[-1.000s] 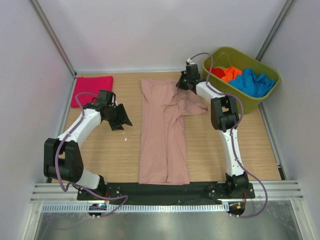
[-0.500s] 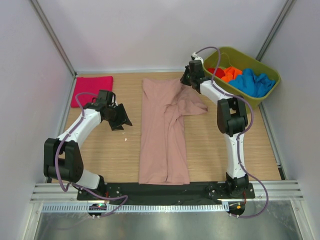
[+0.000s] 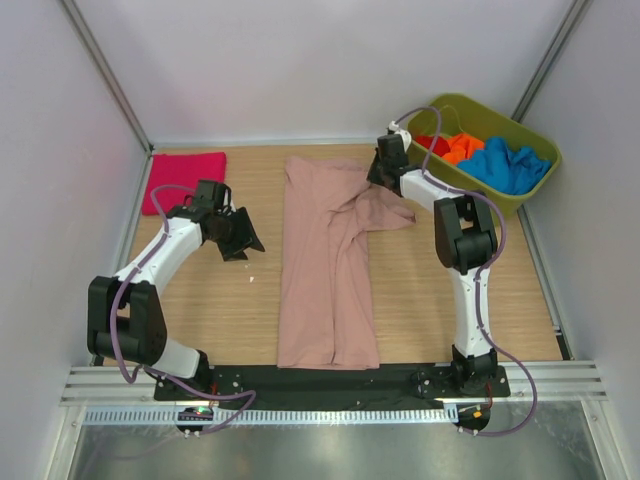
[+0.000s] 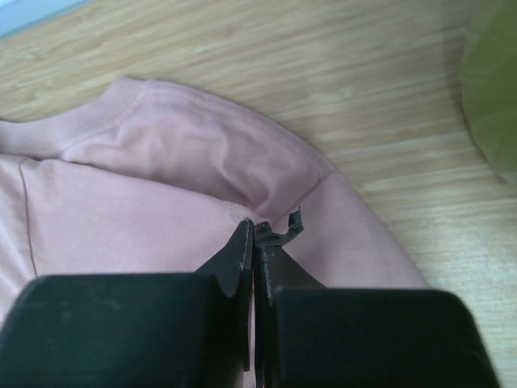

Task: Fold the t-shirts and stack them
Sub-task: Fold the tshirt

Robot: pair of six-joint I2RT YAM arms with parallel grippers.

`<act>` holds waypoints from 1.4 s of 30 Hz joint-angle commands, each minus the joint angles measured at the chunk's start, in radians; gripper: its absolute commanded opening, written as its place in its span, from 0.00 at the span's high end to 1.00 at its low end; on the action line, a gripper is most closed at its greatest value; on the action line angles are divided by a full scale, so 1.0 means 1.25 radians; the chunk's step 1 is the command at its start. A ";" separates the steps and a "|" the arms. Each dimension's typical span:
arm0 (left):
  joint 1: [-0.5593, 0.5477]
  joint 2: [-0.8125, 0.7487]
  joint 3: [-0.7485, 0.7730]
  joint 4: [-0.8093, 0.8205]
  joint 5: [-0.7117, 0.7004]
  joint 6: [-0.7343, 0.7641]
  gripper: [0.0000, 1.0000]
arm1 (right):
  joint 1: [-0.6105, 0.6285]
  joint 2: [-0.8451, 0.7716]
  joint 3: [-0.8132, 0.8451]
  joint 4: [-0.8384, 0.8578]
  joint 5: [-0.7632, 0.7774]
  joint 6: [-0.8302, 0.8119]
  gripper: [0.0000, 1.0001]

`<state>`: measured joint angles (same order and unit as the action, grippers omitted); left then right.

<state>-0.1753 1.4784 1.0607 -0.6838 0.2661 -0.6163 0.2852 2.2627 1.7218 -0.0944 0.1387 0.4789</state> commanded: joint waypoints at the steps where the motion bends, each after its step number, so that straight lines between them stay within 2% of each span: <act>1: 0.004 -0.003 0.019 0.024 0.022 0.008 0.47 | -0.001 -0.080 -0.020 0.025 0.067 0.023 0.99; 15: 0.005 -0.003 0.019 0.027 0.022 0.006 0.47 | 0.004 -0.117 -0.080 0.042 0.078 0.054 0.99; 34: 0.006 -0.008 0.019 0.025 0.022 0.006 0.46 | 0.026 -0.133 -0.112 -0.004 0.174 0.104 0.99; 42: 0.009 -0.010 0.019 0.027 0.022 0.006 0.46 | 0.032 -0.150 -0.137 0.014 0.179 0.104 0.99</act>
<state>-0.1741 1.4784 1.0607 -0.6800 0.2726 -0.6167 0.3191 2.1597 1.5547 -0.1081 0.3183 0.5972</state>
